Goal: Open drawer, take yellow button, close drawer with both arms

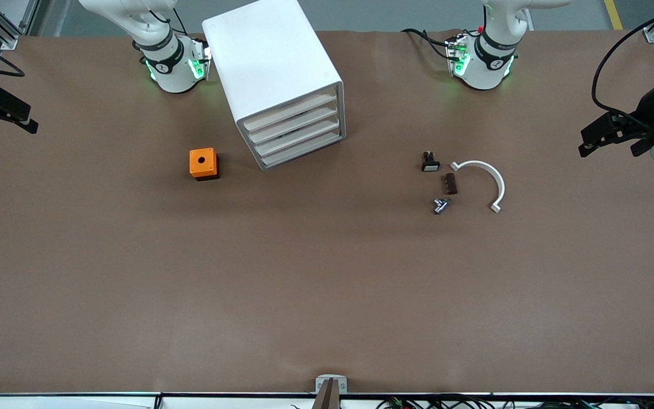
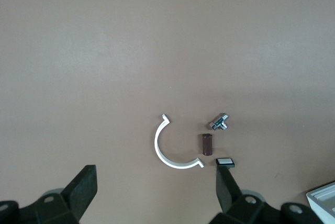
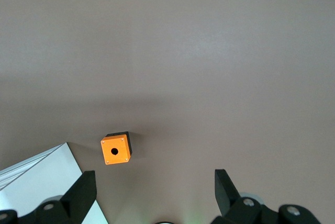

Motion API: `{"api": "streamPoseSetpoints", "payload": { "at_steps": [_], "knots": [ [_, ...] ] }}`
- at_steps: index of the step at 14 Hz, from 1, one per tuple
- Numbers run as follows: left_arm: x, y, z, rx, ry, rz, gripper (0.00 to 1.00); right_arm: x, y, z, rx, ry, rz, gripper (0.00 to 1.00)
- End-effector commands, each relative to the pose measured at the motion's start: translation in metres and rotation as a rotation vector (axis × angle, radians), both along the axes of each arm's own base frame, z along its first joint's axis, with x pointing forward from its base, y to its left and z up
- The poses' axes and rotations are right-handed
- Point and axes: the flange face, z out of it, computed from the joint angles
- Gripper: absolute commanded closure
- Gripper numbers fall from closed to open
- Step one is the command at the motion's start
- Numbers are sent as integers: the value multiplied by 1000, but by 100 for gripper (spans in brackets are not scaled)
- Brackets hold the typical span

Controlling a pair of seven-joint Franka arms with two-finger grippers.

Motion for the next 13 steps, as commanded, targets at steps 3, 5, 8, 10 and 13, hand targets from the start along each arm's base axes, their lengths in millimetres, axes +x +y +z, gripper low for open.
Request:
{"api": "streamPoseSetpoints", "payload": {
  "at_steps": [3,5,8,10,13],
  "knots": [
    [0,2,1,9,21,-3,0,-9,1,3,6,9,-20,0],
    [6,3,-10,11,41,8,0,-9,0,3,5,12,-20,0],
    [14,4,-26,15,69,57,0,-9,2,5,5,9,-17,0],
    [28,-1,-54,16,115,51,0,-9,3,4,5,10,-19,0],
    [45,-30,-105,34,199,7,0,-9,4,6,4,6,-16,0]
  ]
}}
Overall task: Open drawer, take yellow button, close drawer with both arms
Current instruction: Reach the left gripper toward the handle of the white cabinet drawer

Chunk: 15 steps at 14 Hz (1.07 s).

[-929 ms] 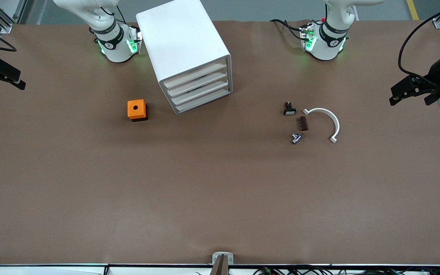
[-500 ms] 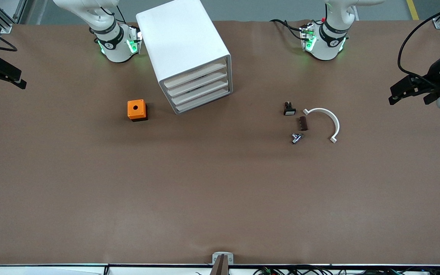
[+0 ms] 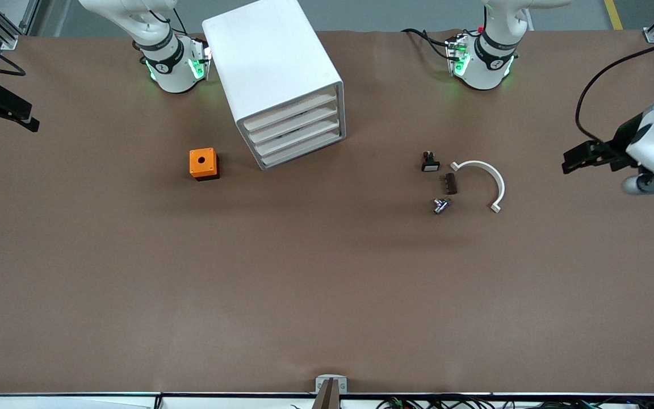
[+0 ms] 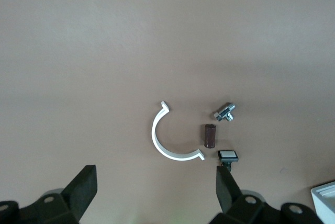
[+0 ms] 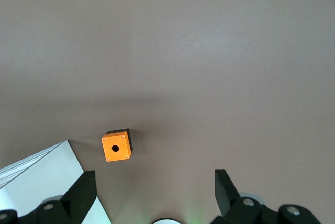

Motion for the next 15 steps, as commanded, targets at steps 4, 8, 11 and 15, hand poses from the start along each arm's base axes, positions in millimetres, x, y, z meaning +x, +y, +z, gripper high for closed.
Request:
{"api": "streamPoseSetpoints", "payload": {
  "at_steps": [4,8,11,15],
  "knots": [
    [10,-63,-47,53,85,31,0,-6,4,7,4,-9,-8,0],
    [5,-122,-67,54,222,190,0,-5,2,7,5,-9,-13,0],
    [-10,-189,-87,39,355,383,0,-5,4,15,-5,-25,-5,0],
    [-26,-276,-134,120,544,750,0,0,6,10,-1,-21,-5,0]
  ]
}}
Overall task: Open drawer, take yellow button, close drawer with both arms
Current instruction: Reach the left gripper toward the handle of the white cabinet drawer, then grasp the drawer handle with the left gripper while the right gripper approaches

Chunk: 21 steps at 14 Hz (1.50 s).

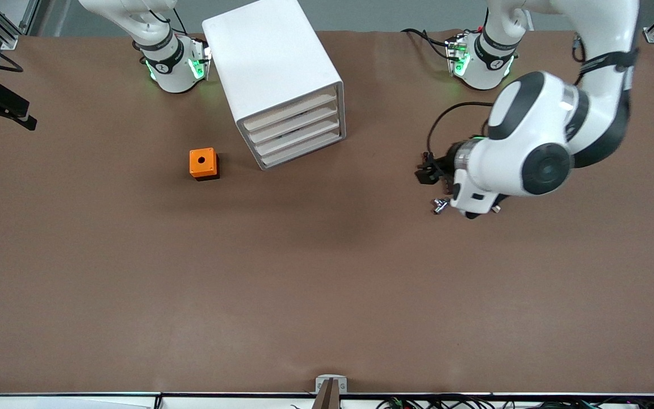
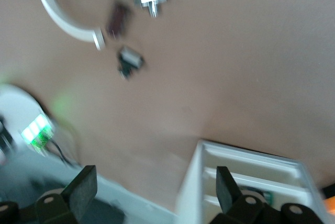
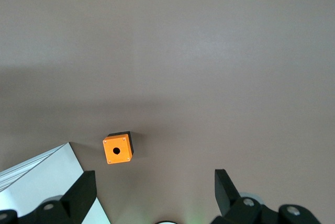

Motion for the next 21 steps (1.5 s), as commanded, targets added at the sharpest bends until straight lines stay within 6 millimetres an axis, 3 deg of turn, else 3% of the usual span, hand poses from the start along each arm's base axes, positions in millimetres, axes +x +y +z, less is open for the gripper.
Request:
{"api": "streamPoseSetpoints", "payload": {
  "at_steps": [1,4,6,7,9,12,13,15,18,21],
  "knots": [
    [-2,-45,-34,83,155,189,0,2,0,3,-4,-9,-3,0],
    [0,-74,-71,143,379,449,1,13,-2,-8,-10,1,-3,0],
    [2,-88,-93,191,554,613,1,44,4,-52,-20,56,6,0],
    [-1,-95,-101,231,618,665,1,47,4,-55,-23,58,7,0],
    [-19,-118,-124,344,773,710,1,58,-7,-73,-24,67,-11,0],
    [-29,-130,-162,492,976,795,2,71,-17,-97,-21,94,-28,0],
    [-36,-138,-176,544,1014,802,5,75,-13,-110,-30,124,-20,0],
    [-51,-152,-202,596,1101,793,16,76,-9,-114,-29,131,-13,0],
    [-70,-173,-201,600,1117,746,31,76,-5,-113,-30,135,-39,0],
    [-86,-192,-188,591,1128,695,32,75,27,-114,-48,144,-146,0]
  ]
}}
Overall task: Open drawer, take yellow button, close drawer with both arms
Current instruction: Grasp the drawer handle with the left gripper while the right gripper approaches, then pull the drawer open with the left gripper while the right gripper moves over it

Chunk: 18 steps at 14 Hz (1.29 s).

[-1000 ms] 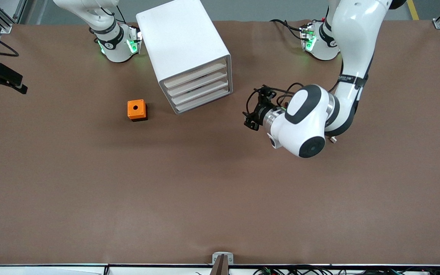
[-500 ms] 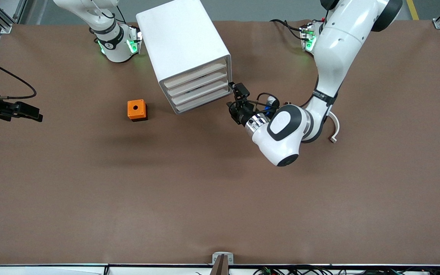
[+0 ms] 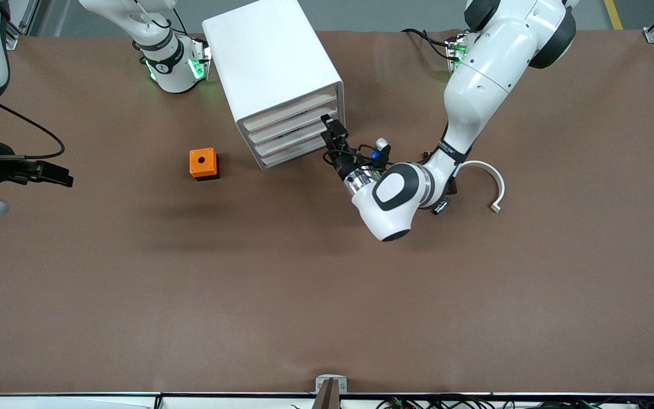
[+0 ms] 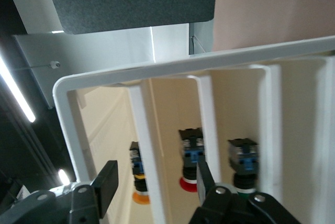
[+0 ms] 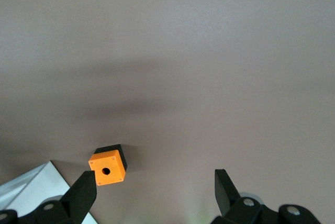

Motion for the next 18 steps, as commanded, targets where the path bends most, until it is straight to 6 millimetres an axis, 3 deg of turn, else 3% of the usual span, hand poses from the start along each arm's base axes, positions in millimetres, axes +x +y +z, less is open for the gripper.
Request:
{"api": "streamPoseSetpoints", "payload": {
  "at_steps": [1,5,12,15,18],
  "knots": [
    [-7,-13,16,-17,22,-18,32,-2,39,7,-38,12,-93,0],
    [-27,-26,11,-1,24,-61,34,-5,72,6,-49,17,-166,0],
    [-62,-56,8,-5,29,-123,64,-19,142,9,-81,10,-297,0],
    [-61,-55,6,20,45,-113,80,-30,185,12,-62,12,-333,0],
    [-61,-55,5,49,54,-110,85,-42,237,4,-57,-14,-406,0]
  ]
}}
